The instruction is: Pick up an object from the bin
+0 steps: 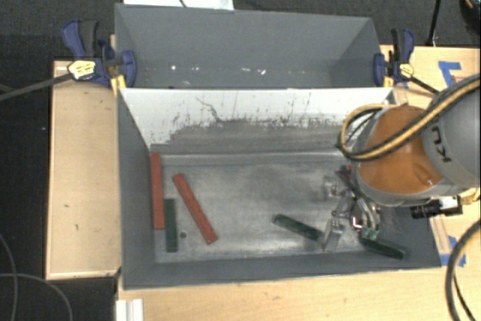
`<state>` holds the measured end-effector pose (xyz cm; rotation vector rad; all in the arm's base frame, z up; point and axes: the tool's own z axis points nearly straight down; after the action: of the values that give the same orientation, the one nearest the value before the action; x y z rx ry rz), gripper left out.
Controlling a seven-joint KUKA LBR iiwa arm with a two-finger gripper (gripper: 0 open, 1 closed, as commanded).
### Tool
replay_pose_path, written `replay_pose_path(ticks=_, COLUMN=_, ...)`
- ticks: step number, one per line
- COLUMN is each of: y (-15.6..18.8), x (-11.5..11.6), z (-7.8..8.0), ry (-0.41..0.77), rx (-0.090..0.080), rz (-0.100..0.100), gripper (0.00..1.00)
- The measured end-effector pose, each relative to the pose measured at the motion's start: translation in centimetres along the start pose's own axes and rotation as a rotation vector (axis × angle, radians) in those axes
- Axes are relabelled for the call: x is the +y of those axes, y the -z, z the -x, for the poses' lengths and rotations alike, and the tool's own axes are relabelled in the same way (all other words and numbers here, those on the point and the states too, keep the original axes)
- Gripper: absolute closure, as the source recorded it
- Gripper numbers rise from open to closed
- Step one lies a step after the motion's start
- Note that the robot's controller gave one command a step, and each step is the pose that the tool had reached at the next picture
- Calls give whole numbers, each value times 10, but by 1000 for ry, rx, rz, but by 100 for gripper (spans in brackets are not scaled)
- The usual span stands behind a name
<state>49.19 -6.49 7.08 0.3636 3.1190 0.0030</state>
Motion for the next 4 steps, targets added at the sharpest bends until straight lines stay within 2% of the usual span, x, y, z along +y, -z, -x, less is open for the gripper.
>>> replay_pose_path(ticks=1, y=0, x=-3, z=0, ry=1, rx=0, rz=-2, gripper=100)
replay_pose_path(ticks=2, y=0, x=-3, z=0, ry=4, rx=1, rz=-2, gripper=0)
replay_pose_path(ticks=3, y=-1, x=49, z=-19, ry=-92, rx=13, rz=-1, gripper=0)
replay_pose_path(ticks=4, y=-1, x=46, z=-18, ry=-92, rx=12, rz=-3, gripper=100)
